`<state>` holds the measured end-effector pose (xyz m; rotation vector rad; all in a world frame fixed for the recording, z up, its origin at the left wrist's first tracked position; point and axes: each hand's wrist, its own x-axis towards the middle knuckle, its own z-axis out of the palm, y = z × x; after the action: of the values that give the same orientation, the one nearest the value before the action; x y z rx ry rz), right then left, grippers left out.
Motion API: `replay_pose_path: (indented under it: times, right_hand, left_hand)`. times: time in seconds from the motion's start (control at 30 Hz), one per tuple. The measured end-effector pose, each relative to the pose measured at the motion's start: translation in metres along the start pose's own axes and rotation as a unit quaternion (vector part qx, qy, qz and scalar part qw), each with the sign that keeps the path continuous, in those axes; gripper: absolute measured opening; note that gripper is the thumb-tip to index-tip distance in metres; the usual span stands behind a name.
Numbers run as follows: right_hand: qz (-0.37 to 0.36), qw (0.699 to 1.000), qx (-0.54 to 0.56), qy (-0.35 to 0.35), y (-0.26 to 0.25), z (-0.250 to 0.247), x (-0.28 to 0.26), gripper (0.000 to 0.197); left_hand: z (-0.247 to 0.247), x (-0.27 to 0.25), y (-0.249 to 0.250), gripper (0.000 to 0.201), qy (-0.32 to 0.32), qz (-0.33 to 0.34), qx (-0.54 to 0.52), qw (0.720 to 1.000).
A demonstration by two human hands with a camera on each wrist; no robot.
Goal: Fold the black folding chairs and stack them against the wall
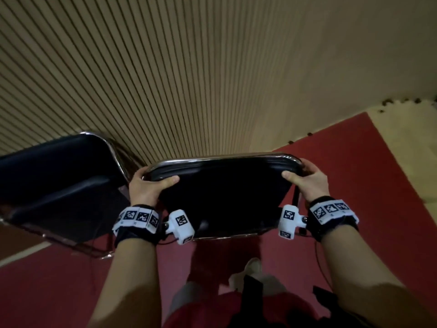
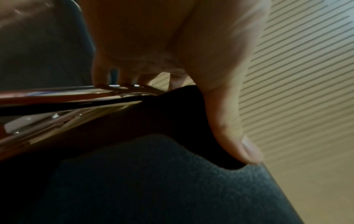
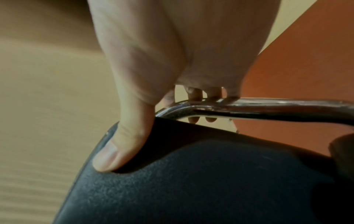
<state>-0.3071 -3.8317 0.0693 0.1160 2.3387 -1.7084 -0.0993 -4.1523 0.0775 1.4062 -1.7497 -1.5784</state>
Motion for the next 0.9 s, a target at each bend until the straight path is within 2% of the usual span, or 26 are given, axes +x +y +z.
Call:
replay_pose_path:
  times: [0.1,0.17,0.37,0.57,0.9]
  right_hand:
    - [-0.014,0.998,-0.032,-0.057,-0.022,0.026,0.046,0.059]
    - [-0.02,0.994,-0.054,-0.09,-0.035,0.048,0.07,0.053]
    - [0.003,0.985,-0.072,-0.155,-0.056,0.126,0.138,0.063]
    - [0.021,0.979,-0.102,-0.174,-0.049,0.184,0.182,0.046]
    - [0.037,0.968,-0.158,-0.194,-0.034,0.251,0.247,0.074]
  left_hand:
    - [0.007,0.011,0.0,0.08,0.04,-0.021,-0.026,0.999]
    - [0.008,0.02,-0.002,0.077,0.073,-0.038,-0.026,0.996]
    - [0.005,0.075,-0.012,0.088,0.135,-0.086,-0.027,0.987]
    - [0.007,0.147,-0.018,0.097,0.144,-0.102,-0.029,0.984]
    - [0.019,0.223,-0.014,0.096,0.163,-0.141,-0.001,0.976]
